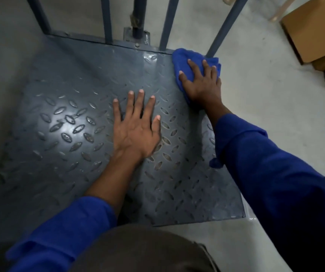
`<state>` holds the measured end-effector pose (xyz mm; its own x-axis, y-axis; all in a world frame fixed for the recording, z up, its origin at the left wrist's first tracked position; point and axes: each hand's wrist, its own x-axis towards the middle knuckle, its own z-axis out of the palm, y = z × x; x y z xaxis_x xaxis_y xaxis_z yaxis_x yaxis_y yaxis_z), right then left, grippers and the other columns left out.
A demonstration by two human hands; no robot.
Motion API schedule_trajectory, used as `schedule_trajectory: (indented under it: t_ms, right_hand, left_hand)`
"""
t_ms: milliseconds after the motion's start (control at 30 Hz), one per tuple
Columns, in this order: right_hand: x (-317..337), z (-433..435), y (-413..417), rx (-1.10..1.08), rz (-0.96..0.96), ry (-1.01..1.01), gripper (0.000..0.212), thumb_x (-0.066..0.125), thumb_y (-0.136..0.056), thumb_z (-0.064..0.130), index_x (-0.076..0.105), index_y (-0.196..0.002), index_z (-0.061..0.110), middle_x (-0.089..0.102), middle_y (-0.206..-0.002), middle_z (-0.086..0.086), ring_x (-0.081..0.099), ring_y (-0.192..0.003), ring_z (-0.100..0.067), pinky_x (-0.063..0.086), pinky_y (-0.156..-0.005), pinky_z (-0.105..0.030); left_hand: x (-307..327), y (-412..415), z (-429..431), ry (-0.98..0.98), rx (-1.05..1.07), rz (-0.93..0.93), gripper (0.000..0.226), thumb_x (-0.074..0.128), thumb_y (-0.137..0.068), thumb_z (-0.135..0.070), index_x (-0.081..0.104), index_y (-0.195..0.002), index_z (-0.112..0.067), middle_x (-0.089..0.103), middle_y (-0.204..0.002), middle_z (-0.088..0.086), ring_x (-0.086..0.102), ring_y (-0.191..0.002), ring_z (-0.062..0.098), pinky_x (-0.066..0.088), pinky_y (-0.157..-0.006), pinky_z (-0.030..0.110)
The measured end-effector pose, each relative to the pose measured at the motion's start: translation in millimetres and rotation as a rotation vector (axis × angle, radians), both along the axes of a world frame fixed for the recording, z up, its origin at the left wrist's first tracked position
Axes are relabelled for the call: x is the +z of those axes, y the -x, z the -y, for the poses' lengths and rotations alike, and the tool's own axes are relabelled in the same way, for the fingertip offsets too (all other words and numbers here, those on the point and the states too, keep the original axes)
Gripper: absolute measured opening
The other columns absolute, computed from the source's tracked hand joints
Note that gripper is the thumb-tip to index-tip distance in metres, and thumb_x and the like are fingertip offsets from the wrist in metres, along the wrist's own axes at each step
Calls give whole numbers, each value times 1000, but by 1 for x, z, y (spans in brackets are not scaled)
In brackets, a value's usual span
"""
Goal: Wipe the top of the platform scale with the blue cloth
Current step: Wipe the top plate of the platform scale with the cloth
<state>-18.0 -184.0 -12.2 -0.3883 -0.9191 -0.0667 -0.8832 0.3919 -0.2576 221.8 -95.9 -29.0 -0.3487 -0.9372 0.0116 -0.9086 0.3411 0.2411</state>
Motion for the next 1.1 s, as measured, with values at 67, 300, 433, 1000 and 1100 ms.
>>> schedule_trajectory:
  t_ms: [67,300,433,1000,1100]
  right_hand:
    - [-2,0,-19,-3,-2,5,72,29,-100,78,21,-165,47,6,-178,-6,1,-163,-39,1,-130,-61]
    - [1,36,-201,394,-43,-31,69,28,-101,77,17,-164,52,2,-179,1,-5,-164,-34,-1,-131,-55]
    - [6,37,-312,685,-21,-62,67,33,-102,74,17,-164,52,1,-178,3,-6,-164,-33,-1,-131,-56]
    - [2,-23,-191,400,-18,-28,68,26,-99,81,19,-162,57,6,-178,10,-3,-165,-27,2,-132,-52]
    - [-1,-47,-138,286,8,11,68,30,-100,80,22,-162,54,9,-178,7,0,-164,-30,4,-132,-54]
  left_hand:
    - [-2,-20,-5,-8,13,-9,69,8,-108,-60,5,-170,-31,-2,-179,-1,-7,-165,23,-7,-131,57]
    - [-6,-110,-40,25,244,-25,81,15,-104,-65,20,-170,-17,11,-178,5,3,-165,25,0,-133,53]
    - [-8,-142,-68,28,337,7,86,7,-101,-64,18,-170,-14,8,-179,5,1,-165,25,-1,-132,53]
    - [-8,-128,-96,39,380,-9,79,13,-104,-55,17,-169,-10,7,-178,12,-1,-165,28,-3,-131,60]
    - [-7,-117,-93,40,299,17,80,11,-104,-57,17,-169,-11,8,-178,13,0,-165,28,-4,-130,60]
